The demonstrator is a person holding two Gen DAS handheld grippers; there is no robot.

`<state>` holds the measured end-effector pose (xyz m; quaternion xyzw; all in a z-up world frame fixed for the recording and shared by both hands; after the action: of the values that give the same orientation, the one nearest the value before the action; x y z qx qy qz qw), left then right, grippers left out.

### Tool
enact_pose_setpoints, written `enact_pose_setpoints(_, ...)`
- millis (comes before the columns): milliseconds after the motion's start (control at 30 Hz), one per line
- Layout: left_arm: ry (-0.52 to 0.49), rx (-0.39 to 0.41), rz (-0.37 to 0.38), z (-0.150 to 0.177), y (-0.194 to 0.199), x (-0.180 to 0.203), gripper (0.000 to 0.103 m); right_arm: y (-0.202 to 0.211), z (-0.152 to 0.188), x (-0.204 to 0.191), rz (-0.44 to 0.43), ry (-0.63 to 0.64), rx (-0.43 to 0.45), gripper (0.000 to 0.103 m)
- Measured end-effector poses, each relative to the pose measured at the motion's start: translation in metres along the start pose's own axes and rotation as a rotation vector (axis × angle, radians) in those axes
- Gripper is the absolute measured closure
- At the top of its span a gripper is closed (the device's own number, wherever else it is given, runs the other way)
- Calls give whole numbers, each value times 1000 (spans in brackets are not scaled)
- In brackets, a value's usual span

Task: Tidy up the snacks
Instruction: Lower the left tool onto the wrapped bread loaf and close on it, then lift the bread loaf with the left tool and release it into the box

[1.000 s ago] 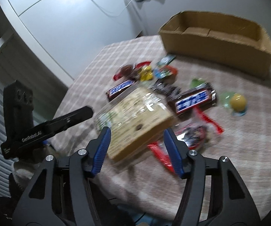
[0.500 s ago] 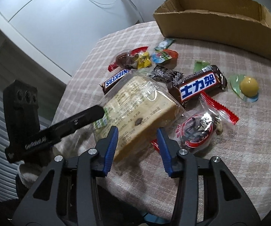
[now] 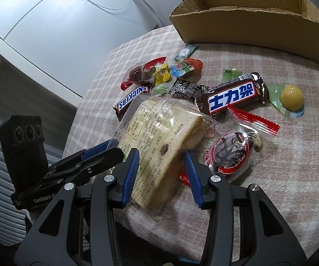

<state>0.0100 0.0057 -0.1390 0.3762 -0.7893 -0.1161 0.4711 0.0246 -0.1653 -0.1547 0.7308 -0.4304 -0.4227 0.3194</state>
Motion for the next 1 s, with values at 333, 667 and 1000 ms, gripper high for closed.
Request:
enact_pose_setpoints(333,-29,9,25,7,1,17,54,1,1,-2,-21,-9,7,61)
enact_pose_setpoints(667,-82,49,24,-2,14,38,54,20,-7,-8,-37,8,63,61)
enact_pose_setpoints(1000,-167,97,62,-48,4,67,54,56,-41,1,-12,24,173,61)
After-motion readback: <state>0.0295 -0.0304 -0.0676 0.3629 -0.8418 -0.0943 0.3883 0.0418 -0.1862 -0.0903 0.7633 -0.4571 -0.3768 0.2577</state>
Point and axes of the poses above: each gripper's, at about its wrist camera, not at the fingertips, and y roughly against the way its jaws point, x to its right, z to its underside, the point moved 3 cm from there along -y, roughly the way its jaws point, and after that the axes turned 12 degrees about z, right-handed, at the moved point
